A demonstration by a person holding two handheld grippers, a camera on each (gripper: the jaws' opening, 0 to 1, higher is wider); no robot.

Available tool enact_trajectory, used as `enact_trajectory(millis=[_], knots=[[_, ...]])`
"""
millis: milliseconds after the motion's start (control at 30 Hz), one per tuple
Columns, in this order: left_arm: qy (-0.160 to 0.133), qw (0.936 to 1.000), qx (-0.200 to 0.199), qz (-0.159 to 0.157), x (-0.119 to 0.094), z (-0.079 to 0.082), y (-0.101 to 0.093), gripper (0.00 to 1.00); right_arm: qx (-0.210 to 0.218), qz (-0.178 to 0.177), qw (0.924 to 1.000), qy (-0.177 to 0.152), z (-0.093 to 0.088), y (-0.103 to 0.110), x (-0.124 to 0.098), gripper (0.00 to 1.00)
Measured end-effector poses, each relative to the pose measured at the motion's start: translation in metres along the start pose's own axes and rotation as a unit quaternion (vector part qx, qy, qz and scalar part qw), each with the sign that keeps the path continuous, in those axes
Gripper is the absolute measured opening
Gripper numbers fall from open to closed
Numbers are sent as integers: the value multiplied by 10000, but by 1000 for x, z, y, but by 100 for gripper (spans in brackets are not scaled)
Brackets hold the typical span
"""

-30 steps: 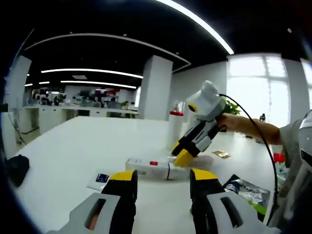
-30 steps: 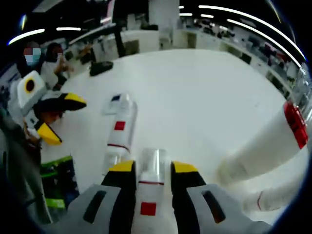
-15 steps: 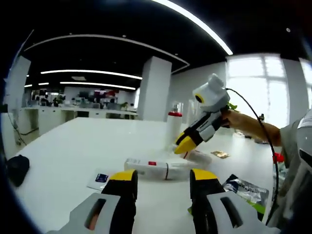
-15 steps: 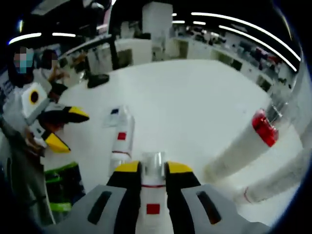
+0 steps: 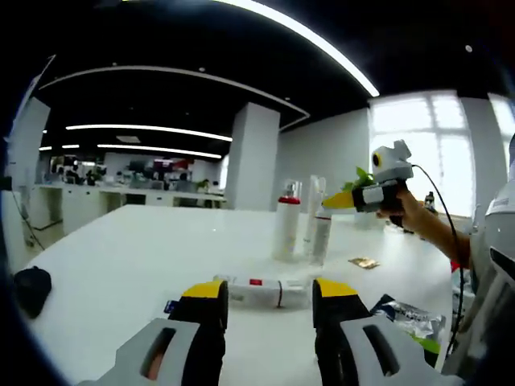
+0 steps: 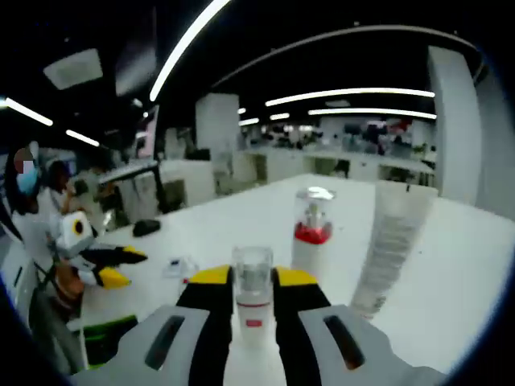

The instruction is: Arrange the skincare products in the storage area until every visible bottle or jar stands upright without overlapping.

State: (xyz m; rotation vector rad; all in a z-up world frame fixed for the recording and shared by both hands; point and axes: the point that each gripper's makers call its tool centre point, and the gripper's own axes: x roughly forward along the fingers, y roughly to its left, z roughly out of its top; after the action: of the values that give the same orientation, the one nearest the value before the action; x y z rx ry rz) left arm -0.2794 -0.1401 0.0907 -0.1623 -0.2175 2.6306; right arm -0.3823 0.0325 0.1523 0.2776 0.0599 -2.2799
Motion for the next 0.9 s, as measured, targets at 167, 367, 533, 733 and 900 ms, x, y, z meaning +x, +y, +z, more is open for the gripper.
enact_trajectory(millis=[167,367,533,733,900], knots=[[-119,9999,30,37,-1,7,3,42,100,-287,9989,-358,0,-18,-18,17],[-139,9999,22,80,0,8,6,42,71,-641,9976,-231,-12,-35,-28,17],[-139,9999,0,35,2,7,4,41,-76,-1232,9922,-149,-14,-57,-35,17],[-167,9998,-78,-26,2,6,2,41,-279,-1740,9844,24,-17,-78,-39,17],[-161,9998,-79,-22,3,5,2,40,-105,-1799,9836,122,-23,-82,-38,17]])
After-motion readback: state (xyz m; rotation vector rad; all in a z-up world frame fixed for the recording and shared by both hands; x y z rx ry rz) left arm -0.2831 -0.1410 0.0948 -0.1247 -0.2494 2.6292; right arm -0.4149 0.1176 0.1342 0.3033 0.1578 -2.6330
